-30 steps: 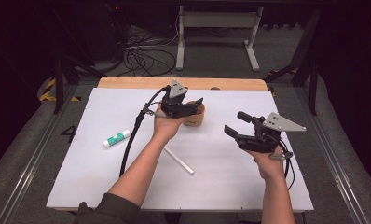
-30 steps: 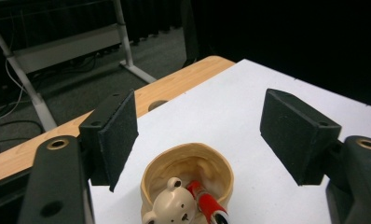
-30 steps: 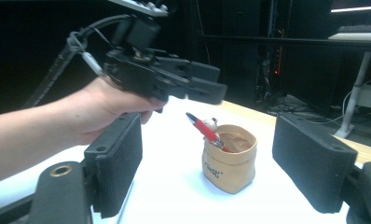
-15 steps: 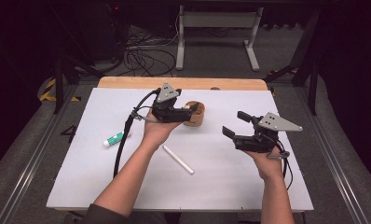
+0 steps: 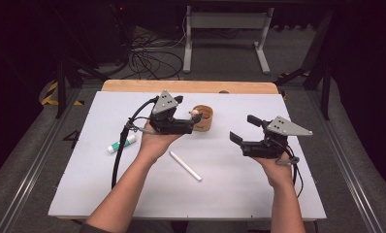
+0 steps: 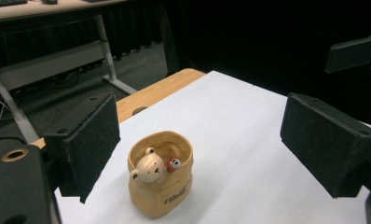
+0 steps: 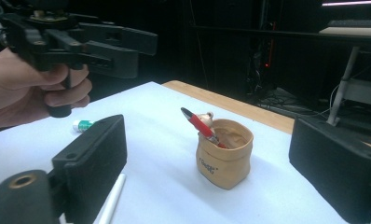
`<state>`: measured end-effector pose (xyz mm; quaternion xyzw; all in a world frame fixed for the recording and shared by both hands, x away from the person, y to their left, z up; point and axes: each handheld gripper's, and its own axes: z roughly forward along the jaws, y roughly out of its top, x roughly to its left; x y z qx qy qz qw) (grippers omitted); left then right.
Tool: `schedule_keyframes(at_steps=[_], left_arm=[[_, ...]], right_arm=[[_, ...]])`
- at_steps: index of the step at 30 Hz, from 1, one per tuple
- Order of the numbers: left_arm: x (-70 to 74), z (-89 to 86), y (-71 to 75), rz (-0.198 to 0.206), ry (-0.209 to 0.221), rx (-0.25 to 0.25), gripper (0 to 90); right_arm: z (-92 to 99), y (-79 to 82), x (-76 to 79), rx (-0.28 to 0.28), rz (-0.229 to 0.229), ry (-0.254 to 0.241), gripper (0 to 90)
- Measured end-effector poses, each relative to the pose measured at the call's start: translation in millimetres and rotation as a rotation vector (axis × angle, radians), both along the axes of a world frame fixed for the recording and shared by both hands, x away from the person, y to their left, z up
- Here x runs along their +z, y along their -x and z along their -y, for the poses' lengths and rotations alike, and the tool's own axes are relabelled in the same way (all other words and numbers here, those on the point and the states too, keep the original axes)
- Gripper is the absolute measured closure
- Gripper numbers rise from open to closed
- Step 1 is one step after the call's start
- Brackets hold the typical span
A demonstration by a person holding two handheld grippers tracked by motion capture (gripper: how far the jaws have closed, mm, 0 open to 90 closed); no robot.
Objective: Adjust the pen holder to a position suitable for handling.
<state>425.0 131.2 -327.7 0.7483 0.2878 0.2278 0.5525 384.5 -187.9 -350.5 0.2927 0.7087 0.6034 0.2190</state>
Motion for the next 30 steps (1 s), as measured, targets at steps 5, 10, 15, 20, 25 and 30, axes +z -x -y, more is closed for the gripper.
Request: schedule_keyframes(at_steps=[5, 10, 15, 20, 25, 30], left_arm=[[-0.5, -11.6, 8.2, 0.004, 0.008, 0.005, 12.5], [-3.1, -22.1, 14.9, 0.001, 0.01, 0.011, 12.0], [-5.7, -32.0, 21.5, -0.001, 0.009, 0.015, 11.8], [-7.0, -40.2, 28.1, 0.005, 0.006, 0.016, 11.6], [-8.2, -47.0, 35.3, 0.008, 0.006, 0.017, 11.3], [-9.7, -53.4, 42.9, 0.01, 0.001, 0.012, 11.2]], right_arm=[[-2.8, -0.4, -0.2, 0.0, -0.003, 0.006, 9.2], [-6.4, -0.6, -0.5, -0.001, -0.009, 0.01, 7.8], [-10.3, -0.6, -0.7, -0.004, -0.012, 0.016, 7.0], [-13.9, -0.6, -1.1, -0.007, -0.015, 0.024, 6.8], [-19.2, -0.5, -1.4, -0.006, -0.016, 0.036, 6.7], [-25.3, -0.1, -2.5, -0.008, -0.011, 0.051, 6.7]])
